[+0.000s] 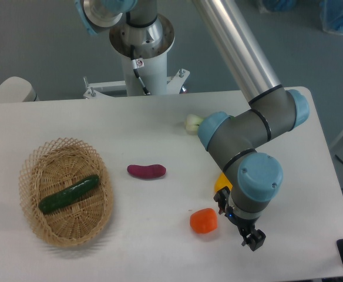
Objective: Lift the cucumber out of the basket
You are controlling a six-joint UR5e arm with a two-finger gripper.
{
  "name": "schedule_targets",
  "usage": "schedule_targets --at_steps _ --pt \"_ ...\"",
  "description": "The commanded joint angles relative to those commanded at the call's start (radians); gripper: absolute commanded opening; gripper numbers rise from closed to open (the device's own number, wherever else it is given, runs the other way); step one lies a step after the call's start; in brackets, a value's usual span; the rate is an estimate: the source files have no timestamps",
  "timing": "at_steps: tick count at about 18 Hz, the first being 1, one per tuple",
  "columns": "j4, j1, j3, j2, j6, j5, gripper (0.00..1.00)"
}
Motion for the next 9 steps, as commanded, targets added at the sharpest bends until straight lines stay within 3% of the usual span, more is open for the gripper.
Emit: schedule_targets --at_steps 9 --pt "0.000 -0.002 -0.003 0.000 -0.006 0.000 1.00"
